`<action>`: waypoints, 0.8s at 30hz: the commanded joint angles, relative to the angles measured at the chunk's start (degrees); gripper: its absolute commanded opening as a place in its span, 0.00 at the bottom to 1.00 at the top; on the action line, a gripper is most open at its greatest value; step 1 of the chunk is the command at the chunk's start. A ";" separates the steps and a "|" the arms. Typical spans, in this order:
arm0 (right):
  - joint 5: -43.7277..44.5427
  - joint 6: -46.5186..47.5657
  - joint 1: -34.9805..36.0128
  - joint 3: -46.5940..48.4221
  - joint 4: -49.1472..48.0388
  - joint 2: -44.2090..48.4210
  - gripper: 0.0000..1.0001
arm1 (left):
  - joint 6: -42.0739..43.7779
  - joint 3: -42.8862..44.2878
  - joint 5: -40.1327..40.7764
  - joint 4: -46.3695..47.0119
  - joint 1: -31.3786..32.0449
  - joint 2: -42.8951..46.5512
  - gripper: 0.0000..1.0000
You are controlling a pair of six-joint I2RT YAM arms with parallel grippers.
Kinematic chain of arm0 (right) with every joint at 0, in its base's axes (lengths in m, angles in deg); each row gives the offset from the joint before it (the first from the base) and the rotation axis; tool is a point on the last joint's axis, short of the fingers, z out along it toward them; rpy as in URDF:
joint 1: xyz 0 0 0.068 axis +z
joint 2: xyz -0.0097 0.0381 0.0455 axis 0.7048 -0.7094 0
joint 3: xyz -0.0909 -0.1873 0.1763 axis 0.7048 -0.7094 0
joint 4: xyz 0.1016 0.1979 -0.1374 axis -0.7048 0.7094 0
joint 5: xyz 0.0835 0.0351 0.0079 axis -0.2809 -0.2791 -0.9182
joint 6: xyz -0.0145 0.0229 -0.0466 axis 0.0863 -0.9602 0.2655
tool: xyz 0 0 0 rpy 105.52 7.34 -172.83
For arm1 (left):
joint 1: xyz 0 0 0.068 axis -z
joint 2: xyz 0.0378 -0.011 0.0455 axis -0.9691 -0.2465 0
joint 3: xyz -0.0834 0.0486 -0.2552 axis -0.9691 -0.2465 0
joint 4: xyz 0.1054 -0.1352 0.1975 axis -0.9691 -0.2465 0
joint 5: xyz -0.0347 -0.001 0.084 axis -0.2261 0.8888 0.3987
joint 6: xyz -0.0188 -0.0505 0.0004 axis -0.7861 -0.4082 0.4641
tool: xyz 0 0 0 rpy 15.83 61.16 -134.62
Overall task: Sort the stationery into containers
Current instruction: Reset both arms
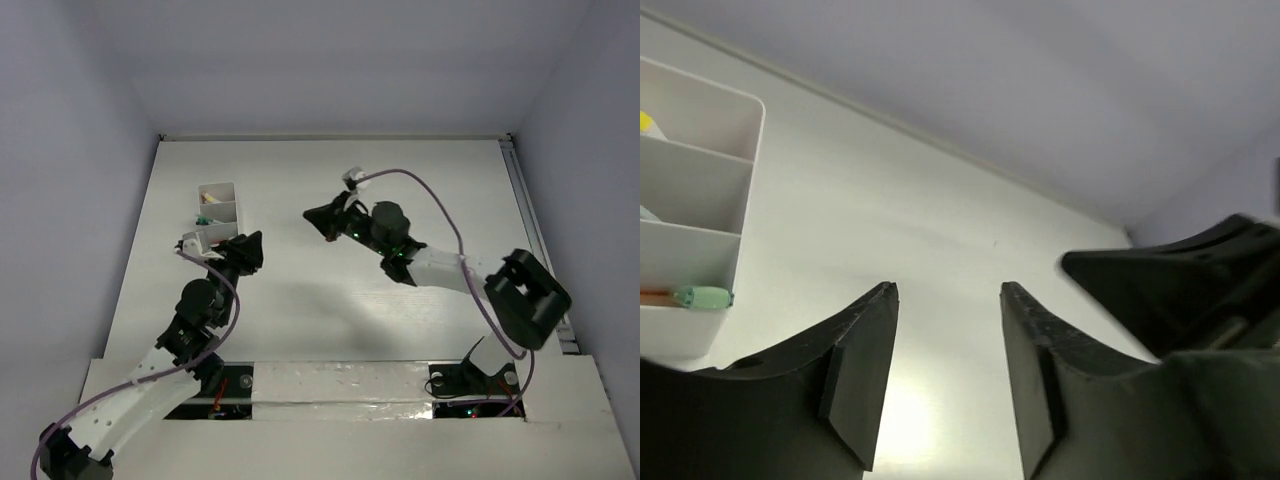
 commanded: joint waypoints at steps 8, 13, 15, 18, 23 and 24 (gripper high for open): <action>39.64 4.17 -2.71 -11.50 28.92 29.74 0.29 | 0.35 3.06 -9.85 8.94 0.28 -14.20 0.54; 51.45 3.20 -2.71 -17.89 34.39 44.74 0.77 | -0.09 5.25 -9.86 8.51 0.28 -15.35 0.57; 54.80 2.68 -2.71 -19.93 34.74 49.60 0.79 | -0.70 5.60 -10.03 8.06 0.28 -14.57 0.58; 56.48 3.02 -2.71 -23.44 33.96 58.92 0.80 | -1.41 6.83 -9.51 5.78 0.28 -12.72 0.58; 53.76 3.11 -2.71 -28.28 28.42 66.23 0.80 | -2.64 6.57 -8.55 4.29 0.28 -8.94 0.58; 53.49 2.85 -2.71 -28.29 28.33 65.71 0.80 | -2.90 6.66 -8.37 3.85 0.28 -8.94 0.58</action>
